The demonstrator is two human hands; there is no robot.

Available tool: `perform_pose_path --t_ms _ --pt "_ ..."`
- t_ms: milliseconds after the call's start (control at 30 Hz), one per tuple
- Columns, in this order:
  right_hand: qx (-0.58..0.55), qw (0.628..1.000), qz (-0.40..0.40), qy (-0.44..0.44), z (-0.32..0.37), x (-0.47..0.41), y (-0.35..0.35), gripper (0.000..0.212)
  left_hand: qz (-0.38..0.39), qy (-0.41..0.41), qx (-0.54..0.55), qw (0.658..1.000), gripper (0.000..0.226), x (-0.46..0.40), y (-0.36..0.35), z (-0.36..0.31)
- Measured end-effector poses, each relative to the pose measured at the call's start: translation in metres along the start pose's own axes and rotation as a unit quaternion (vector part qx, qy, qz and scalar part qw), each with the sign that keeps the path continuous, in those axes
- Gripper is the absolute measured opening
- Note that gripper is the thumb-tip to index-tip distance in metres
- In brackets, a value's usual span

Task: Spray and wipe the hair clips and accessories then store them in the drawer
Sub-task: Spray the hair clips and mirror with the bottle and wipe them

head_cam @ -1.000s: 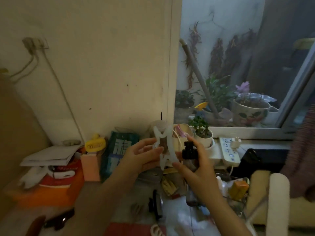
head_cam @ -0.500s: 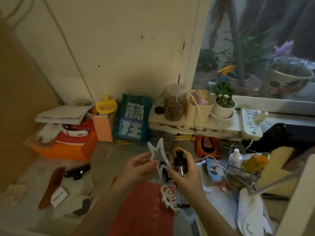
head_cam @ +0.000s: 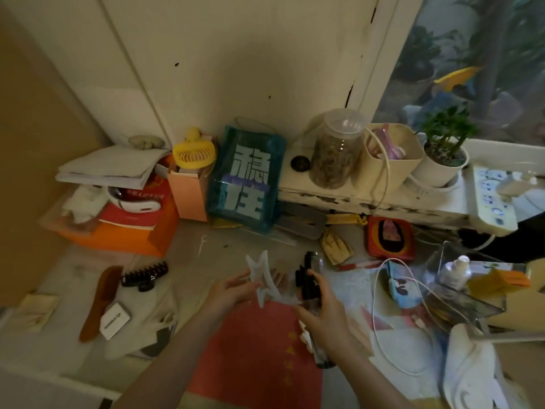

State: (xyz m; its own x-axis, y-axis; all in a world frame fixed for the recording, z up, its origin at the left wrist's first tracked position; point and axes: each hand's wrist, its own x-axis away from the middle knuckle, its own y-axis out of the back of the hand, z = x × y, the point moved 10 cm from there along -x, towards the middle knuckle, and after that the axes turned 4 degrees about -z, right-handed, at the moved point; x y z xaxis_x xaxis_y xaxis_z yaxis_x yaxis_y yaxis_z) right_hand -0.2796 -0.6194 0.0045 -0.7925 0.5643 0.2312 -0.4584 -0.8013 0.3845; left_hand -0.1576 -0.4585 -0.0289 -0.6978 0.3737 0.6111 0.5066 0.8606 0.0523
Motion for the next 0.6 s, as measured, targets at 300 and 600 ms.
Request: perform_pose_path --t_ms 300,600 --pt "0.038 0.998 -0.012 -0.053 -0.026 -0.017 0.004 0.066 -0.008 0.014 -0.101 0.995 0.053 -0.084 0.023 0.004" --pt "0.042 0.994 -0.013 -0.096 -0.051 -0.025 0.009 0.064 0.037 0.021 -0.184 0.982 0.047 -0.128 0.025 -0.001"
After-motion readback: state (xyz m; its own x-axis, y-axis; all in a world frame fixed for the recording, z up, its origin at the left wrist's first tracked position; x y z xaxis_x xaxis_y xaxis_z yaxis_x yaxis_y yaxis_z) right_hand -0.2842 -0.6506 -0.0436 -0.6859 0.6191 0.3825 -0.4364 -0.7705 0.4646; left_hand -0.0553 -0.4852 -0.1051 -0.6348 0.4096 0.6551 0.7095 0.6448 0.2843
